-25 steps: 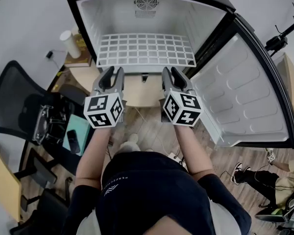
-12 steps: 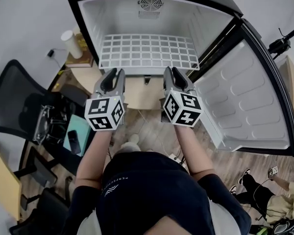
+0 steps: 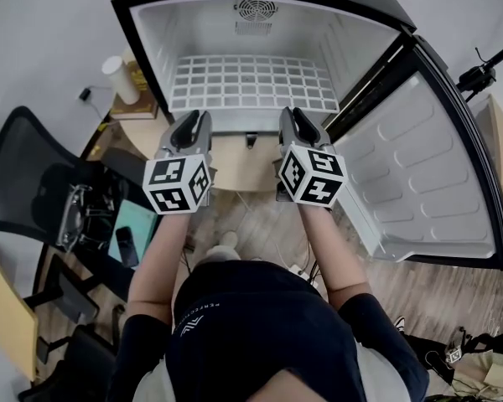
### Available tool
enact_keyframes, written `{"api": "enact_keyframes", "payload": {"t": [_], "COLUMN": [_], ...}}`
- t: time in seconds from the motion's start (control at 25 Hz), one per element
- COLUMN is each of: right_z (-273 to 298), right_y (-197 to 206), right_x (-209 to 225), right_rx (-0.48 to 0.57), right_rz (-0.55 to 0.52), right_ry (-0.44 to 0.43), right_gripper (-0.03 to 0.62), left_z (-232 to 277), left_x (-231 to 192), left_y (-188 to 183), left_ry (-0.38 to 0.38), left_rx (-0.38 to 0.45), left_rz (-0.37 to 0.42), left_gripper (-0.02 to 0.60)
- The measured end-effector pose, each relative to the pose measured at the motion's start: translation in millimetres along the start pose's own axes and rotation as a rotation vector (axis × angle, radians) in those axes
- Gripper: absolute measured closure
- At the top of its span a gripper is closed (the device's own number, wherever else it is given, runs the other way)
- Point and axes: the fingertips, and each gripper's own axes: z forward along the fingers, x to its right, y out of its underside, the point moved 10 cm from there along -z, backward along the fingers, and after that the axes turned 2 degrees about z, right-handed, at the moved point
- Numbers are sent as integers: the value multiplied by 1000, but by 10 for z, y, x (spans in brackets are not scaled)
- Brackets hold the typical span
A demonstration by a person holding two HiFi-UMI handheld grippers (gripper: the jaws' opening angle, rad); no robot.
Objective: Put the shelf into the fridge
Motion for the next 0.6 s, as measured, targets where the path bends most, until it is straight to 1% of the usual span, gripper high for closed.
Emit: {"api": "enact_keyframes", "payload": {"t": [0.44, 0.6], "right_z": [204, 257], "right_y": [-59, -67], "right_x": [29, 51], "right_rx": [-7, -1], "right_rz": [-12, -19], "right_ry": [16, 32], "right_gripper": [530, 542], "left_z": [188, 239], "left_x": [-85, -107], "left_y": [-47, -51], "left_ry": [-7, -14], "left_rx": [-6, 0], "left_rz": [-2, -11], "left_gripper": [518, 525]}}
